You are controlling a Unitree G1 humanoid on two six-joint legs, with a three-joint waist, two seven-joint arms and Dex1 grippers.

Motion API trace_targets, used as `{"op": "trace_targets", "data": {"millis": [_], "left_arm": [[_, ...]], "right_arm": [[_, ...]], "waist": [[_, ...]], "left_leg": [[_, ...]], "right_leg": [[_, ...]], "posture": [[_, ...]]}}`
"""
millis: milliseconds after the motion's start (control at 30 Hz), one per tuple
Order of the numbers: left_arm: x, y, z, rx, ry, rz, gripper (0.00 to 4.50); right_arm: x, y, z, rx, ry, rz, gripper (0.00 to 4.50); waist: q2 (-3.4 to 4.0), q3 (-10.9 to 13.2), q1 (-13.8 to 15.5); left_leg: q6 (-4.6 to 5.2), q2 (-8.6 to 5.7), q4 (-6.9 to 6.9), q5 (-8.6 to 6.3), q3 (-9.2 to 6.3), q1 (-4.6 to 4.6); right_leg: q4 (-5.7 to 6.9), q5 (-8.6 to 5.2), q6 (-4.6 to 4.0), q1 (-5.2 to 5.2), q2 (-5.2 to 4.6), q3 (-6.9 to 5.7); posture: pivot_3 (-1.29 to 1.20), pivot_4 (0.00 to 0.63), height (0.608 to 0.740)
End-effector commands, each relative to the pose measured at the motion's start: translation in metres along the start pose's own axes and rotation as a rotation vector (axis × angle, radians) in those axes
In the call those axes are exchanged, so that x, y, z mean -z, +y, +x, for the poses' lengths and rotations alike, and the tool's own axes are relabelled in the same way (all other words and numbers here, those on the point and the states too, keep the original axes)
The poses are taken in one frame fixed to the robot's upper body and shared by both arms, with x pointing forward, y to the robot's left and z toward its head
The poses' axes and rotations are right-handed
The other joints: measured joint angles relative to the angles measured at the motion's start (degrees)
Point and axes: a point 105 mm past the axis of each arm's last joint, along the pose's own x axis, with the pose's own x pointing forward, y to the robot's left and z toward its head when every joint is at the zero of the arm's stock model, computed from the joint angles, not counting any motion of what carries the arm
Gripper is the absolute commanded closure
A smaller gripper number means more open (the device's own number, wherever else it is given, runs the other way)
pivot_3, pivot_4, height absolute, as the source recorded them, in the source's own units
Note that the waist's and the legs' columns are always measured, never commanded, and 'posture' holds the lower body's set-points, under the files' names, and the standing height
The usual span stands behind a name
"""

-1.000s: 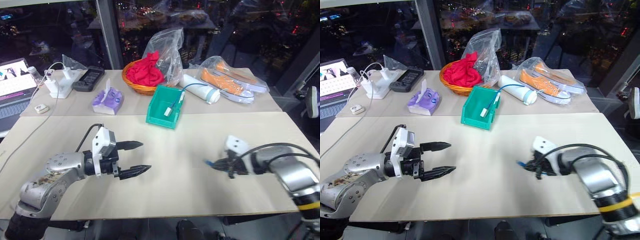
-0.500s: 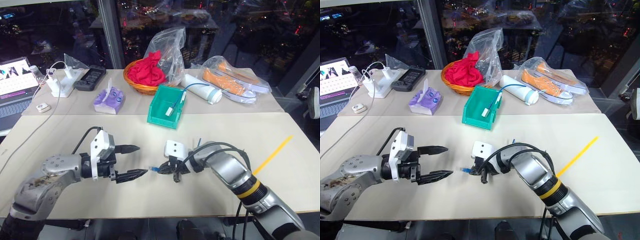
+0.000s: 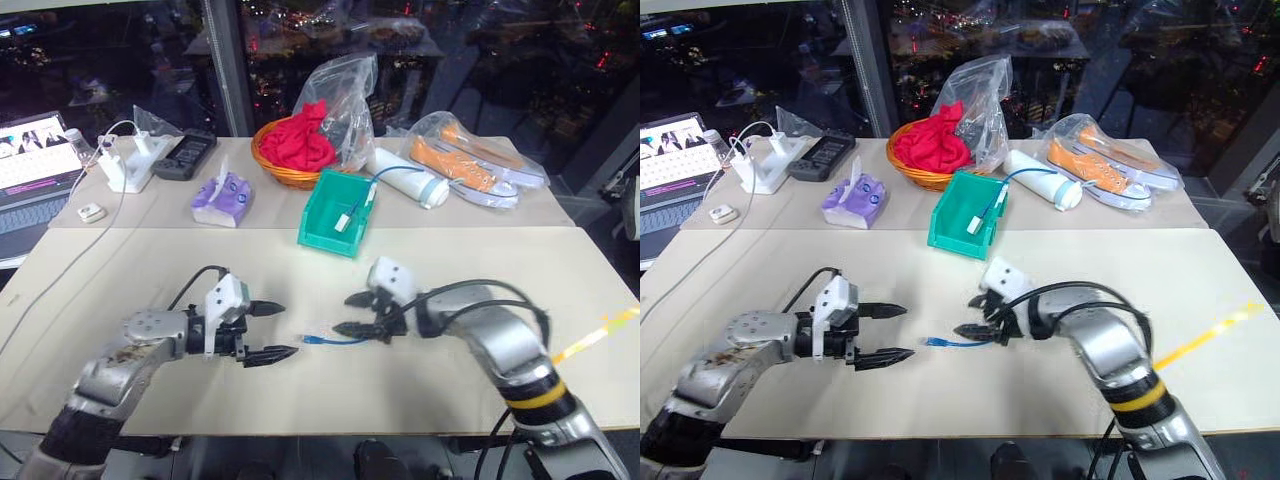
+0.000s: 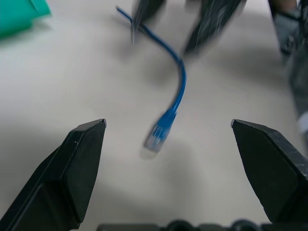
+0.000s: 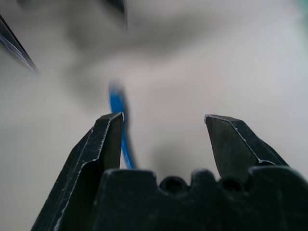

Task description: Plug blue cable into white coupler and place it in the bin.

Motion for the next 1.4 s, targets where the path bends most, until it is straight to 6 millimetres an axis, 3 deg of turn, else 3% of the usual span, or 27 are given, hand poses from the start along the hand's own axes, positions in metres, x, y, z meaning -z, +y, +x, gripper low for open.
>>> {"op": "trace_targets", "data": {"millis": [33,233,333,633,700,800,900,1000,1067,1200,1400], "left_arm": [[0.008,0.004,0.014,0.068,0.034,0.081,0.00],[0.020,0.011,0.031,0.142,0.044,0.081,0.00],[0.028,0.012,0.034,0.175,0.076,0.065,0.74],[0.028,0.004,0.029,0.245,0.085,0.058,4.01],[0.028,0.003,0.029,0.242,0.083,0.063,4.44],[0.023,0.004,0.030,0.221,0.068,0.082,4.43],[0.011,0.009,0.031,0.169,0.032,0.144,4.43],[-0.019,0.017,0.036,0.063,-0.077,0.234,4.43],[-0.035,0.019,0.039,0.011,-0.132,0.273,4.43],[-0.050,0.015,0.043,-0.055,-0.200,0.293,4.43],[-0.067,0.005,0.046,-0.133,-0.300,0.232,4.43]], "right_arm": [[-0.020,0.012,-0.024,0.026,-0.115,0.005,1.31],[-0.032,0.024,-0.040,0.052,-0.202,0.045,1.31],[-0.034,0.027,-0.045,0.081,-0.211,0.052,1.24],[-0.026,0.030,-0.055,0.134,-0.191,0.107,1.24],[-0.023,0.028,-0.056,0.142,-0.177,0.127,1.24],[-0.012,0.028,-0.056,0.149,-0.138,0.180,1.24],[0.013,0.042,-0.054,0.124,-0.069,0.310,1.24],[0.038,0.072,-0.042,0.074,-0.022,0.484,1.24],[0.039,0.078,-0.034,0.082,-0.072,0.581,1.24],[0.037,0.077,-0.018,0.141,-0.224,0.798,1.24],[0.033,0.051,-0.025,0.298,-0.437,1.048,1.24]], "waist": [[0.00,0.0,0.3],[0.00,0.0,0.7],[-0.01,0.0,0.8],[0.00,0.0,0.7],[0.00,0.0,0.7],[0.00,0.0,0.7],[-0.02,0.0,0.9],[-0.02,0.0,1.2],[-0.01,0.0,1.2],[0.00,0.0,0.7],[0.01,0.0,0.7]], "left_leg": [[0.00,0.01,0.00,0.00,0.00,0.00],[0.01,0.00,0.02,0.00,0.00,0.02],[0.01,0.00,0.03,0.00,0.00,0.02],[0.04,0.00,0.02,-0.02,0.00,0.05],[0.04,0.00,0.02,-0.02,0.00,0.05],[0.04,0.00,0.02,-0.02,0.00,0.04],[0.05,0.01,0.02,-0.02,0.00,0.04],[0.06,0.00,0.02,-0.03,0.00,-0.02],[0.06,0.01,0.03,-0.03,0.00,-0.02],[0.04,0.02,0.02,-0.02,0.00,0.07],[0.04,0.02,0.01,-0.02,-0.01,0.02]], "right_leg": [[-0.02,0.00,0.00,-0.01,0.00,0.00],[0.00,0.00,0.00,0.04,0.00,0.01],[-0.01,0.00,0.00,0.08,0.00,0.00],[0.01,-0.01,0.00,0.07,0.00,0.01],[0.00,-0.01,0.01,0.08,0.00,0.01],[-0.01,-0.02,0.01,0.08,0.00,0.01],[-0.01,-0.02,0.01,0.09,0.00,0.01],[-0.04,-0.03,0.02,0.06,0.00,0.01],[-0.03,-0.03,0.02,0.05,0.00,0.01],[0.05,-0.03,0.02,0.08,0.03,0.05],[0.02,-0.04,0.04,0.04,0.01,0.04]], "posture": [[0.00,0.150,0.722],[0.00,0.150,0.722],[0.00,0.150,0.722],[0.00,0.150,0.722],[0.00,0.150,0.722],[0.00,0.150,0.722],[0.00,0.150,0.722],[0.00,0.150,0.722],[0.00,0.150,0.722],[0.00,0.150,0.722],[0.00,0.150,0.722]]}}
